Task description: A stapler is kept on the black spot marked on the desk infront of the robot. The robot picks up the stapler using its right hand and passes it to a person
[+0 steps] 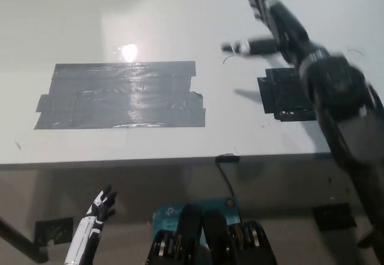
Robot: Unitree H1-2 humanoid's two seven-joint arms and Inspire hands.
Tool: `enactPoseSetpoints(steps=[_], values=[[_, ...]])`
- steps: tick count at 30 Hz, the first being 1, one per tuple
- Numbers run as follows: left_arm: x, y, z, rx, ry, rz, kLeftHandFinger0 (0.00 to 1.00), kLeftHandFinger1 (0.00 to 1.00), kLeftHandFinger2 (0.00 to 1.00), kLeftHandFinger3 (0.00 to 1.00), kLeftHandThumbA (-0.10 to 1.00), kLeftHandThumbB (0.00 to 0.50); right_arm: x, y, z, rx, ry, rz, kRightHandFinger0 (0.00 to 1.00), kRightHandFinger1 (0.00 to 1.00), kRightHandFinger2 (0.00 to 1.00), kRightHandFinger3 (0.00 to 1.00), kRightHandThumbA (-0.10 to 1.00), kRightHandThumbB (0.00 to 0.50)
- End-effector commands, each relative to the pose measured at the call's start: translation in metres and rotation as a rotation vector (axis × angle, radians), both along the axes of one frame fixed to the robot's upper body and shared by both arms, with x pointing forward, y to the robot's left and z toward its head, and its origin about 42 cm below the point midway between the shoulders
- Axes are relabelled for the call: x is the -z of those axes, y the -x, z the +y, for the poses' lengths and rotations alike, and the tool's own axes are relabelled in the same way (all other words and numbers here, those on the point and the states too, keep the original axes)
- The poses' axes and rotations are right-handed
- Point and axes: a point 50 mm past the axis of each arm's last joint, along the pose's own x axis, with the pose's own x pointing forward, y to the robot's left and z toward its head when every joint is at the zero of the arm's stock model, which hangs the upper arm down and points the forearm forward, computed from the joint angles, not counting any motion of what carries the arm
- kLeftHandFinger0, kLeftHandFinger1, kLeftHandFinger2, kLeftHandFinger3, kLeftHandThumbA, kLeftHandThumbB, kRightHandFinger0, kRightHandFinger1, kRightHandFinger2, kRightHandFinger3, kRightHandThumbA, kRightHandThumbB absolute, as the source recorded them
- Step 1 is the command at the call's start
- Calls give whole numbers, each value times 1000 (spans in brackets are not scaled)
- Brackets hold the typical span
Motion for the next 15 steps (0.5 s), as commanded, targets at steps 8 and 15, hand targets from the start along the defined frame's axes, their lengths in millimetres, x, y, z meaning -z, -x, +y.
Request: enactPoseSetpoints(steps=[8, 15], values=[[15, 30, -7, 156, 109, 33, 1000, 1000, 1000, 1000, 1000, 500, -38, 311, -79, -220, -76, -478, 1000, 1000, 1000, 1000, 1000, 363], [23, 41, 0, 124, 100, 71, 1000, 1000, 1000, 1000, 1000, 500, -2, 331, -75, -178, -212, -316, 1000, 1000, 1000, 1000, 1000, 313]])
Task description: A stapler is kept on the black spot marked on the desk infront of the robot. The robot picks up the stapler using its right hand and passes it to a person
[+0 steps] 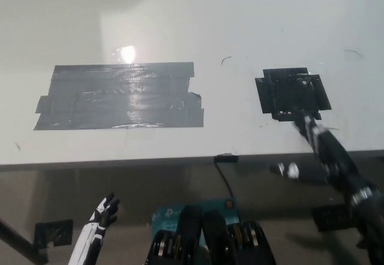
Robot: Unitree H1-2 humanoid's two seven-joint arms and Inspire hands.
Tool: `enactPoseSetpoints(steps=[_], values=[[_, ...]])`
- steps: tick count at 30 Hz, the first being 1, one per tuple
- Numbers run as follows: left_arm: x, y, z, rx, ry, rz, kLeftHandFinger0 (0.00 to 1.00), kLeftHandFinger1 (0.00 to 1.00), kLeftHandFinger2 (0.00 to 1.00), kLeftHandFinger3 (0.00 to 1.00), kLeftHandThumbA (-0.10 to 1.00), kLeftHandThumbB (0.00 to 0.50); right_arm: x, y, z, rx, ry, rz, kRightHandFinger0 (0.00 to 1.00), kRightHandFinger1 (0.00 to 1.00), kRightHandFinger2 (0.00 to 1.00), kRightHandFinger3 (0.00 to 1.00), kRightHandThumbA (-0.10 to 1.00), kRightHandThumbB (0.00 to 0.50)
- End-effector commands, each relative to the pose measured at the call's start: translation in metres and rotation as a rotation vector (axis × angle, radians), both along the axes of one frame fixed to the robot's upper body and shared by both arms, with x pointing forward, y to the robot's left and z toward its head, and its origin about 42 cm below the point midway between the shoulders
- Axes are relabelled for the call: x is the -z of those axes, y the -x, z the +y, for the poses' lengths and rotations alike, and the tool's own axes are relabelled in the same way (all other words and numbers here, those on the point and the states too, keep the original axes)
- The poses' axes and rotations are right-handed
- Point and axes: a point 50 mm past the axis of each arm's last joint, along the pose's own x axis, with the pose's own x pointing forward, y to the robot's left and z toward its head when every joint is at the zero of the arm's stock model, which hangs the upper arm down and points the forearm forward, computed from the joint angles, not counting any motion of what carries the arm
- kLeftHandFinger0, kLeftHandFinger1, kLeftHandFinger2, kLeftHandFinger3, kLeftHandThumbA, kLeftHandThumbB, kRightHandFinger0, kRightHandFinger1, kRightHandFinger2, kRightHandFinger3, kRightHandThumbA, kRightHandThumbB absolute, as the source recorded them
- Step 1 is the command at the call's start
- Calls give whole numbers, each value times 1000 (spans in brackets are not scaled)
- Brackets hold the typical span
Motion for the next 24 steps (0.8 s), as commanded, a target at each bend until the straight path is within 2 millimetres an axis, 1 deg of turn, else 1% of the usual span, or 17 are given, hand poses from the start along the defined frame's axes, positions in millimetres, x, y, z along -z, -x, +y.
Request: enactPoseSetpoints(steps=[1, 3, 4, 5, 6, 8, 9, 10, 11, 12, 15, 17, 18, 20, 21, 22, 24], values=[[14, 31, 1, 98, 95, 32, 1000, 1000, 1000, 1000, 1000, 500, -115, 167, -7, -195, -218, -453, 1000, 1000, 1000, 1000, 1000, 307], [14, 29, 2, 92, 95, 29, 1000, 1000, 1000, 1000, 1000, 500, -101, 160, -6, -180, -254, -451, 1000, 1000, 1000, 1000, 1000, 304], [15, 32, 3, 85, 94, 29, 1000, 1000, 1000, 1000, 1000, 500, -86, 156, -5, -143, -278, -429, 1000, 1000, 1000, 1000, 1000, 333], [15, 32, 3, 78, 93, 26, 1000, 1000, 1000, 1000, 1000, 500, -76, 153, -4, -117, -284, -420, 1000, 1000, 1000, 1000, 1000, 309], [15, 32, 3, 73, 92, 24, 1000, 1000, 1000, 1000, 1000, 500, -68, 150, -3, -101, -287, -414, 1000, 1000, 1000, 1000, 1000, 308], [15, 30, 3, 62, 97, 20, 1000, 1000, 1000, 1000, 1000, 500, -44, 146, 0, -55, -304, -378, 1000, 1000, 1000, 1000, 1000, 283], [14, 29, 2, 59, 96, 19, 1000, 1000, 1000, 1000, 1000, 500, -36, 146, 2, -37, -314, -357, 1000, 1000, 1000, 1000, 1000, 283], [14, 29, 2, 56, 94, 15, 1000, 1000, 1000, 1000, 1000, 500, -26, 145, 4, -27, -318, -343, 1000, 1000, 1000, 1000, 1000, 243], [14, 30, 3, 54, 95, 7, 1000, 1000, 1000, 1000, 1000, 500, -15, 143, 6, -14, -317, -322, 1000, 1000, 1000, 1000, 1000, 224], [13, 30, 3, 52, 97, -2, 1000, 1000, 1000, 1000, 1000, 500, 2, 141, 10, 5, -312, -293, 1000, 1000, 1000, 1000, 1000, 233], [14, 30, 2, 54, 102, 0, 1000, 1000, 1000, 1000, 1000, 500, 34, 137, 14, 47, -319, -209, 1000, 1000, 1000, 1000, 1000, 264], [15, 33, 0, 55, 102, 1, 1000, 1000, 1000, 1000, 1000, 500, 50, 138, 13, 69, -317, -157, 1000, 1000, 1000, 1000, 1000, 248], [14, 31, -2, 57, 104, -4, 1000, 1000, 1000, 1000, 1000, 500, 62, 137, 11, 86, -312, -109, 1000, 1000, 1000, 1000, 1000, 241], [13, 28, -1, 55, 102, -12, 1000, 1000, 1000, 1000, 1000, 500, 68, 135, 11, 89, -313, -79, 1000, 1000, 1000, 1000, 1000, 223], [12, 27, -1, 45, 102, -18, 1000, 1000, 1000, 1000, 1000, 500, 74, 131, 9, 84, -300, -61, 1000, 1000, 1000, 1000, 1000, 225], [12, 27, -1, 40, 102, -21, 1000, 1000, 1000, 1000, 1000, 500, 76, 130, 8, 82, -294, -55, 1000, 1000, 1000, 1000, 1000, 249], [11, 26, -2, 36, 102, -25, 1000, 1000, 1000, 1000, 1000, 500, 77, 129, 7, 80, -290, -52, 1000, 1000, 1000, 1000, 1000, 254]])
